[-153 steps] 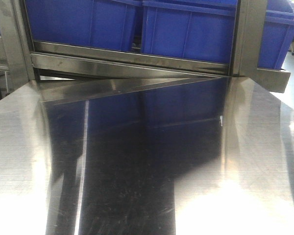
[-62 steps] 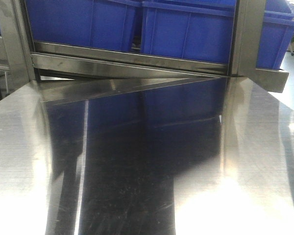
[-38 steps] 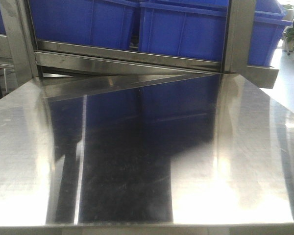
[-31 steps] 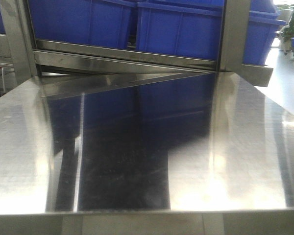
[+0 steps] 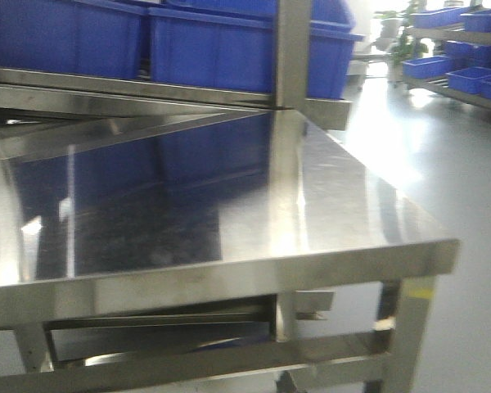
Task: Pick and sort blue part to right shelf
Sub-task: 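Drive the base along the yellow-lined aisle holding both parts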
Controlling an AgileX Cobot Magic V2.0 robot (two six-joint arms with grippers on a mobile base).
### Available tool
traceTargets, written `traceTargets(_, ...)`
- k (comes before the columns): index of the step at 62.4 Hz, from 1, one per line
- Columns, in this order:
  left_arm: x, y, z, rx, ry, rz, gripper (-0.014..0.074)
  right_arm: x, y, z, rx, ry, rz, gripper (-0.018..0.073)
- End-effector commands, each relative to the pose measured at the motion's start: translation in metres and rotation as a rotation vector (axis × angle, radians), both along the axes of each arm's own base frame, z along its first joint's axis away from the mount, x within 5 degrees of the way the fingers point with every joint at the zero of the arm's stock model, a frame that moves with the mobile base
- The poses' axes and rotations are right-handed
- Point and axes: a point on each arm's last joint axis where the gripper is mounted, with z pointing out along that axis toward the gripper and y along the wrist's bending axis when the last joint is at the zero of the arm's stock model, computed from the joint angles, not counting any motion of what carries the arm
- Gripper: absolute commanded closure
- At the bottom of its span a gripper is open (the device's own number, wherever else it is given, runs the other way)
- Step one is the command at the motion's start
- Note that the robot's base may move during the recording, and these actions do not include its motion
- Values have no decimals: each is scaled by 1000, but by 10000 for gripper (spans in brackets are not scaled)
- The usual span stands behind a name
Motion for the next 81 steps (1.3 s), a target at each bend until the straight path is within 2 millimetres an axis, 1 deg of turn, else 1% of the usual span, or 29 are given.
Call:
traceTargets(1, -1, 0, 16, -4, -99, 3, 239, -1, 0, 17, 3, -116, -4, 216)
traceTargets(81, -1, 0, 16, -4, -99, 3, 239, -1, 0, 17, 3, -116, -4, 216)
